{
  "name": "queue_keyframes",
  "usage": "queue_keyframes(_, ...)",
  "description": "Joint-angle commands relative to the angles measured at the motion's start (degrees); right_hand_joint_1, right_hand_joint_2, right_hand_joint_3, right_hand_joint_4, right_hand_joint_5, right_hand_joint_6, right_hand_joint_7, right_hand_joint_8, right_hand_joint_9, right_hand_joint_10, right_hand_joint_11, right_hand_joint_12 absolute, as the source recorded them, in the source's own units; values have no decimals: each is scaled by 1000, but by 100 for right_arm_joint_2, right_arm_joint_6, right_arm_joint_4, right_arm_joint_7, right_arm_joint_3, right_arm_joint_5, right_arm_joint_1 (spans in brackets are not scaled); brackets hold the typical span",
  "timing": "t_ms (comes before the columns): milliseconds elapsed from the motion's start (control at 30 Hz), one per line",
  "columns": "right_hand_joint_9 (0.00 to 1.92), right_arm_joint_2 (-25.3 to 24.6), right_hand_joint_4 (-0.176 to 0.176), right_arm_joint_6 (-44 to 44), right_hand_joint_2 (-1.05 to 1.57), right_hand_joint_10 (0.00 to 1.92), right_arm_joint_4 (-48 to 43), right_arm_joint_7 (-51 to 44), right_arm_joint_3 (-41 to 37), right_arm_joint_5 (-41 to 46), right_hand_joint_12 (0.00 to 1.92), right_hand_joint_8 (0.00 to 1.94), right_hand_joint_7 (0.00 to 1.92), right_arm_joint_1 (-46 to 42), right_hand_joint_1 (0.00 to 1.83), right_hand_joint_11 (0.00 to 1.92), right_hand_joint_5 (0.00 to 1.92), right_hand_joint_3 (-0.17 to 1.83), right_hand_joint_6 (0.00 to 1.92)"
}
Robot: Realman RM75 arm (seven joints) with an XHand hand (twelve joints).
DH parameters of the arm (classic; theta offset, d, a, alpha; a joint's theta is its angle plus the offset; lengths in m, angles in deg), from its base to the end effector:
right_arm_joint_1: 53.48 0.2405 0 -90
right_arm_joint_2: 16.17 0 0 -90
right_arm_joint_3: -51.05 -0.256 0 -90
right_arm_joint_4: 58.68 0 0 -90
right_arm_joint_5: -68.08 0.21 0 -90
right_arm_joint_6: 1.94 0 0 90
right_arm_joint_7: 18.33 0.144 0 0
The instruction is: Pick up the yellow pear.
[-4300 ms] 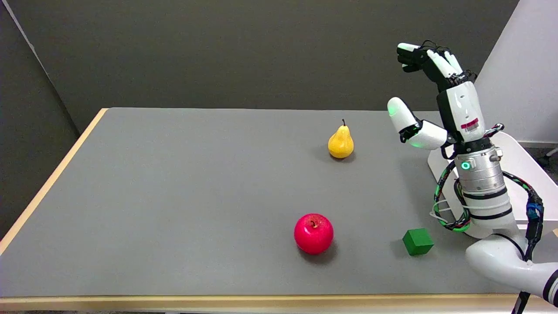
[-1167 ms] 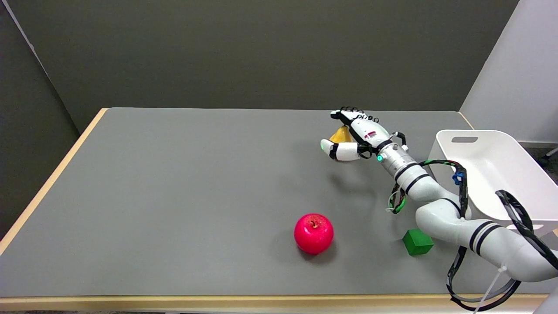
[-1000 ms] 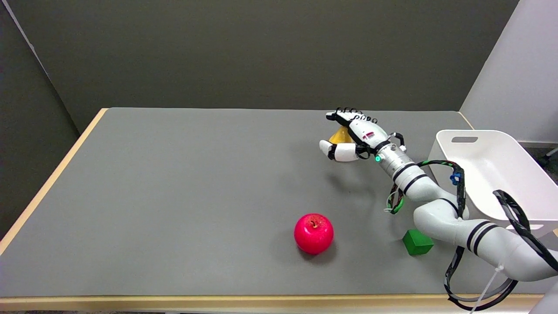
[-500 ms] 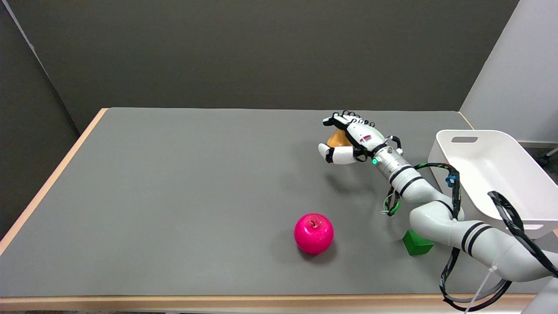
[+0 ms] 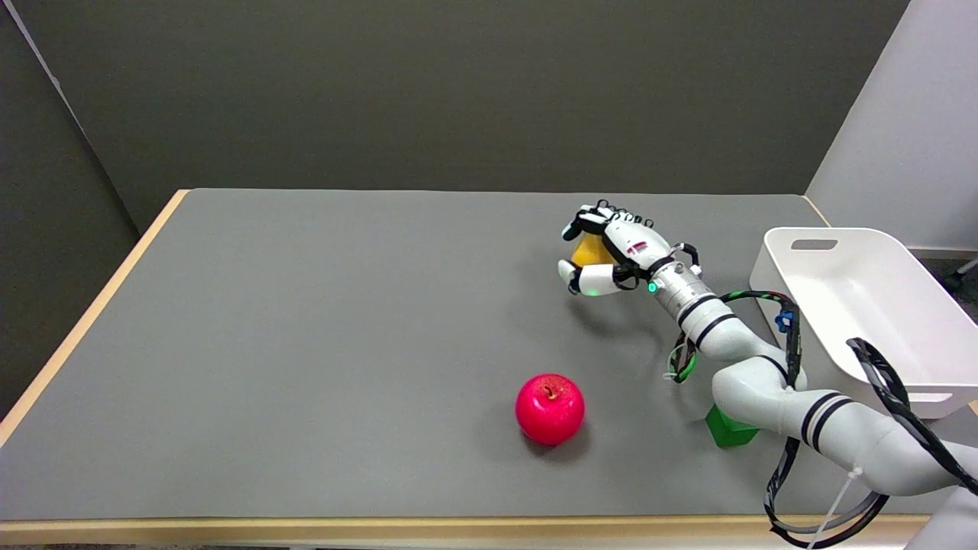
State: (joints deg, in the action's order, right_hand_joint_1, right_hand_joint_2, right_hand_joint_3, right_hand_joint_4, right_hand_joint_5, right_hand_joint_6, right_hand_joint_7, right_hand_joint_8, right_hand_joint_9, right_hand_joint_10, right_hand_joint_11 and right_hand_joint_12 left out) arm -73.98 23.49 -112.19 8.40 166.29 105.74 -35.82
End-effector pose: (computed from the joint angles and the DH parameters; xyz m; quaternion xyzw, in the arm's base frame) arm -0.2980 -0.3989 0.3834 0.6892 -0.1477 0.1455 0.6943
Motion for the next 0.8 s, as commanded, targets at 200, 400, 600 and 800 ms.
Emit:
queue_keyframes(200,496,-78,77,357,900,1097,151,-170,170,-239,1788,858,488,99,1079,470,341,853,1272)
queue_keyframes(400,624,-78,-114,492,1233,1628,110,-423,186,-249,1854,1471,598,107,1287,642,531,182,1758)
queue_keyframes(600,663,-52,-107,721,1205,1618,-37,-423,152,-258,1766,1414,656,116,1298,738,574,188,1691)
queue_keyframes(800,660,124,-99,1031,1209,1624,-552,-431,-9,-460,1798,1420,652,131,1296,787,563,186,1695)
